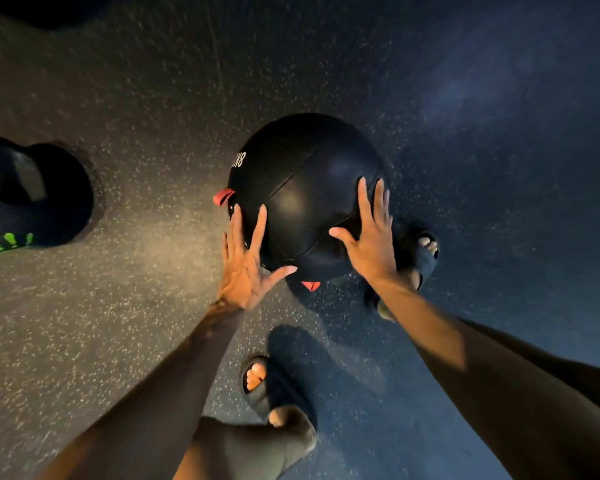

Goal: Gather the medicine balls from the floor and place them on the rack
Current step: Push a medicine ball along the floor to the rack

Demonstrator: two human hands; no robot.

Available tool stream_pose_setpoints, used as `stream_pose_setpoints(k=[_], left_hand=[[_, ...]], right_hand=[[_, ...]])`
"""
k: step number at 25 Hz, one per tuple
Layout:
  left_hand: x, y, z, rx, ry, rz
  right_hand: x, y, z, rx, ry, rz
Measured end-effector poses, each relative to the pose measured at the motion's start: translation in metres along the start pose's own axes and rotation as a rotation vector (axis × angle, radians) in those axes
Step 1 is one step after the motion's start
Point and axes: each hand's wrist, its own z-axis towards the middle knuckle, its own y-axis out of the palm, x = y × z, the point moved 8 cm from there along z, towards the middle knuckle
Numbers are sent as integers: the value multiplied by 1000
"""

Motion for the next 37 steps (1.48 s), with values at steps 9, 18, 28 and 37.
stream_pose_setpoints(k=[9,18,28,37], left_hand=[[121,-2,145,114,-24,41],[180,-29,275,213,-17,57],[190,0,331,195,49,353],[223,-68,546,319,84,262]], right_hand=[[43,-80,86,308,263,351],[18,-118,166,271,90,235],[30,-201,321,277,134,412],[11,-188,383,600,-191,157]])
